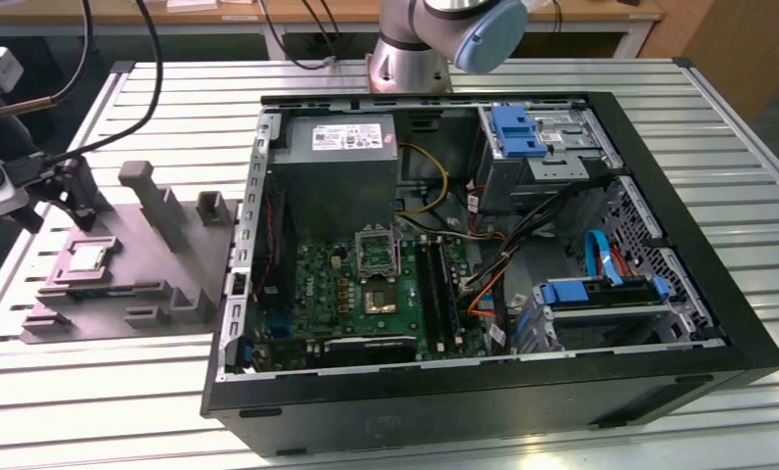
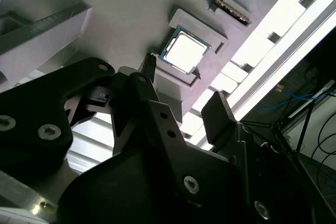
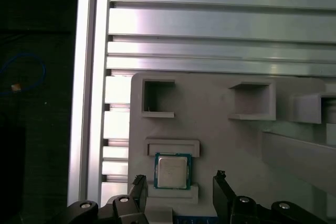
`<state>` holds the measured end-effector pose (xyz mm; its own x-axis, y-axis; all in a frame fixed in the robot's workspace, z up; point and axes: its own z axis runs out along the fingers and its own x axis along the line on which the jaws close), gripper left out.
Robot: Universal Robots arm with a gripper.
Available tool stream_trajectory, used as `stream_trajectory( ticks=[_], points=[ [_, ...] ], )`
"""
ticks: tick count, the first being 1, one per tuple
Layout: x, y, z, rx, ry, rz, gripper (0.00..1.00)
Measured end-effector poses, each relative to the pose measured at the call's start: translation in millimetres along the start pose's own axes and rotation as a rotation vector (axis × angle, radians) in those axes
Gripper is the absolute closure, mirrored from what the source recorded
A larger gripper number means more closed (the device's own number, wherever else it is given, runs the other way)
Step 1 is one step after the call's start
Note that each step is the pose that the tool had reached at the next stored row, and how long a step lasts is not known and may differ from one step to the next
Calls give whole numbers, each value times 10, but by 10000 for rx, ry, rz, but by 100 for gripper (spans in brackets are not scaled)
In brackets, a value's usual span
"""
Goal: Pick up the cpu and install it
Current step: 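Pick up the cpu and move it towards the insertion slot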
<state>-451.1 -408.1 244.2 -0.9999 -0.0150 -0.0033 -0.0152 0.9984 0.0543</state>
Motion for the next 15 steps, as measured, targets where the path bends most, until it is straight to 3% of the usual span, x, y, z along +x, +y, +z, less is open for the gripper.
stream_trajectory(
  ticks=[15],
  points=[
    [1, -6, 108, 0, -1, 1, 38]
  ],
)
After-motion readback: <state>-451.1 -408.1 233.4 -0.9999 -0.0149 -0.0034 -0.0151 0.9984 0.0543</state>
